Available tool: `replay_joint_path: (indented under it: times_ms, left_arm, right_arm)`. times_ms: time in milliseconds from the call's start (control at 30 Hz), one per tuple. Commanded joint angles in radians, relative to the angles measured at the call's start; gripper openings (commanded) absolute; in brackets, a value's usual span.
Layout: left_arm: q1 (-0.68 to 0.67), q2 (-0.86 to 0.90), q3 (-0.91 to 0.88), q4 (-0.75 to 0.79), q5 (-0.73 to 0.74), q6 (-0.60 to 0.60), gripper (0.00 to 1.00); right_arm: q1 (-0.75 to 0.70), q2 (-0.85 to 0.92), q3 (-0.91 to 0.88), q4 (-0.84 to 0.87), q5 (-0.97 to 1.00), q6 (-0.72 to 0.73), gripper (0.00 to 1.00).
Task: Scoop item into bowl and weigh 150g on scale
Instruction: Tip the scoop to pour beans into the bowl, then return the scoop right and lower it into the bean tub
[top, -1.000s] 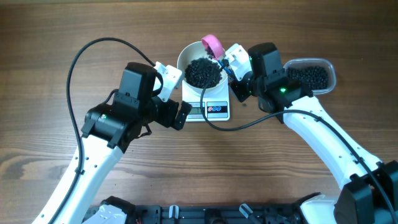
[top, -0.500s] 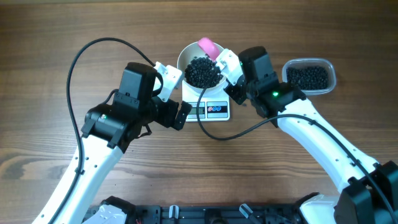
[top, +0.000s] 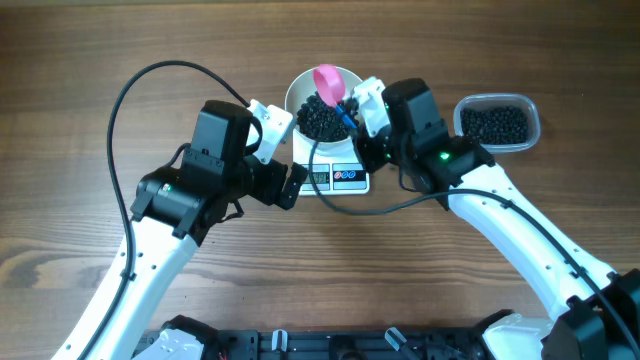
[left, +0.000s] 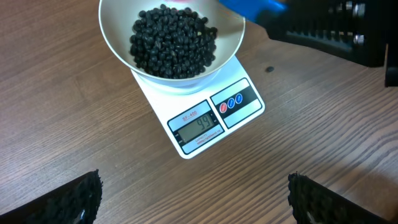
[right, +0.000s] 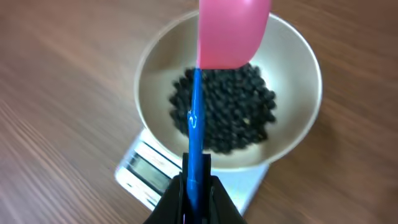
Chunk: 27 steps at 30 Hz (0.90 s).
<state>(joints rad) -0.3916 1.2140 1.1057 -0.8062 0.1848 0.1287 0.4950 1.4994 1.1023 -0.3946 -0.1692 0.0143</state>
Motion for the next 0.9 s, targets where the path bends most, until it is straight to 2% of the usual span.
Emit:
replay_joint_path:
  times_ms: [0, 167, 267, 400, 567, 733, 867]
  left_arm:
    - [-0.004, 0.004, 0.018, 0.003, 0.016, -0.006, 1.00]
    - [-0.004, 0.004, 0.018, 0.003, 0.016, -0.006, 1.00]
    - [-0.004, 0.004, 0.018, 0.003, 0.016, -0.006, 1.00]
    - [-0.004, 0.004, 0.018, 0.003, 0.016, -0.006, 1.00]
    - [-0.004, 0.004, 0.018, 0.003, 0.016, -0.006, 1.00]
    - [-0.004, 0.004, 0.018, 0.003, 0.016, -0.006, 1.00]
    - [-0.004, 0.004, 0.018, 0.003, 0.016, -0.006, 1.00]
  right_arm:
    - [-0.032, -0.064, 0.020, 0.025, -0.054, 0.175, 0.04]
    - [-0.185, -0.215, 0.020, -0.058, 0.061, 0.150, 0.04]
    - [-0.311, -0.304, 0.020, -0.140, 0.075, 0.021, 0.04]
    - [-0.477, -0.374, 0.019, -0.284, 0.225, -0.098, 0.04]
    - [-0.626, -0.352, 0.018, -0.391, 0.255, -0.184, 0.04]
    - [-0.653, -0.276, 0.018, -0.441, 0.237, -0.276, 0.04]
    - [-0.653, -0.182, 0.018, -0.482, 0.150, -0.288, 0.04]
